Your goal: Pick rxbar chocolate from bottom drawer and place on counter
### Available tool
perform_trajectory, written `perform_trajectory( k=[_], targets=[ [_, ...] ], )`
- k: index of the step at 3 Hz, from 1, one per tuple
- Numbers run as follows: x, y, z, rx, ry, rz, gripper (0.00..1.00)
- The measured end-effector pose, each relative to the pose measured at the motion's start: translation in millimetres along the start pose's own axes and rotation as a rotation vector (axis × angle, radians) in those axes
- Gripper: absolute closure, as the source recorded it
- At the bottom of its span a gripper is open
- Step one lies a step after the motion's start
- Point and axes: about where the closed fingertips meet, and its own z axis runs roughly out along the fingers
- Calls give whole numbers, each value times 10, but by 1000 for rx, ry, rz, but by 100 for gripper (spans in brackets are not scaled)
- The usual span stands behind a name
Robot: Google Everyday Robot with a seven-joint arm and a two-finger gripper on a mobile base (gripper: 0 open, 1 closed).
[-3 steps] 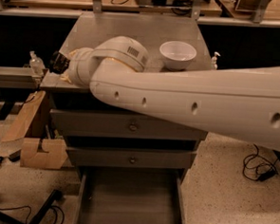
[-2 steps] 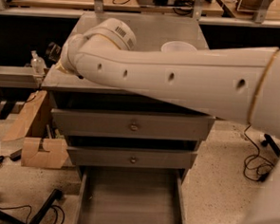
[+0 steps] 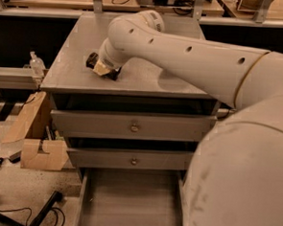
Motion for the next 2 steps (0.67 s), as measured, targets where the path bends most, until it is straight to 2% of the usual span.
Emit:
perform_trajectory(
  k=[1,2],
  targets=[
    [-139,-81,-77,-37,-3,-30,73],
    [-141,-61,-57,-42,-3,-29,51]
  ],
)
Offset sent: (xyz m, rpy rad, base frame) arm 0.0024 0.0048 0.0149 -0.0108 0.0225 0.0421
